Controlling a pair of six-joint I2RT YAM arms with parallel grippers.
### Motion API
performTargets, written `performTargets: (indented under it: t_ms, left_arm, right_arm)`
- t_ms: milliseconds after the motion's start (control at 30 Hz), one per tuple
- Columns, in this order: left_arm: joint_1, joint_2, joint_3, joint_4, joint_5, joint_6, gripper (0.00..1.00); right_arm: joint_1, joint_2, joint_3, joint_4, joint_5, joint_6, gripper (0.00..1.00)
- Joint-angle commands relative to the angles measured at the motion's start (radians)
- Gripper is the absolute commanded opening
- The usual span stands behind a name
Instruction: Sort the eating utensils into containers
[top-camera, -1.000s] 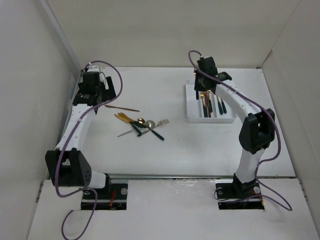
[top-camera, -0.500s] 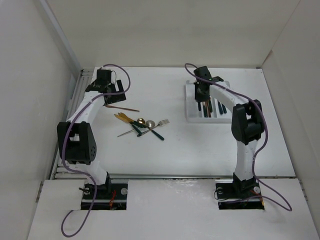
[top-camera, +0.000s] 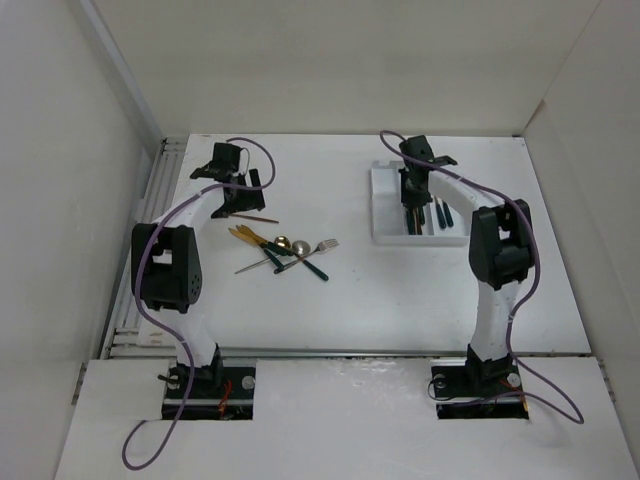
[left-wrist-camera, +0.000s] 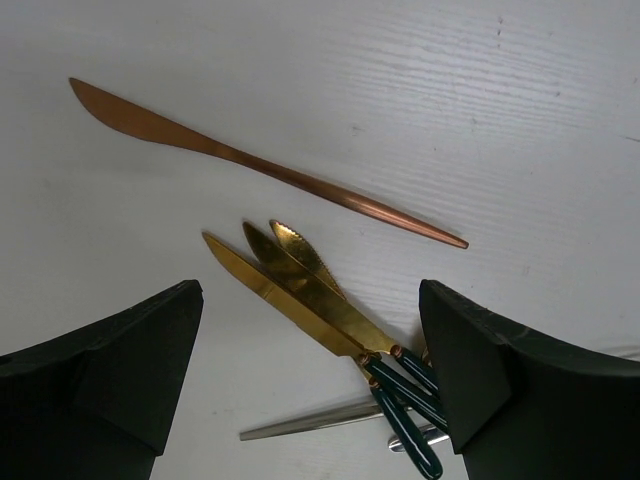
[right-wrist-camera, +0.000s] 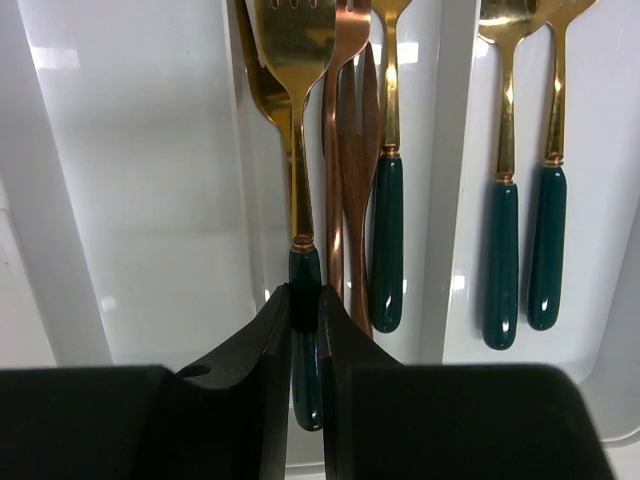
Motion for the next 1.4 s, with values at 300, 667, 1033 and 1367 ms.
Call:
performTargets:
  t_ms: [300,667,1033,1367]
  left_arm:
    - [-0.038,0.051,0.086,-0.003,-0.019,-0.011,0.87]
    - [-0.038,0.110,0.166,-0.021,-0.038,-0.011,0.87]
    - [-0.038,0.173,0.176,-0.061,0.021,-0.128,0.86]
    - [-0.038,0.219,0.172,-0.064,0.013,-0.140,0.86]
  right_arm:
    - [-0.018,0.057,0.069,0.007,0.053,-0.050,0.38]
    - [-0.018,-0.121,0.092,0.007,0.046,-0.030,0.50]
    - [0.011,-0.184,0.063,-0.027,0.087,-0.012,0.50]
    - [0.011,-0.222,-0.012,-0.027,0.121,-0.012,0.50]
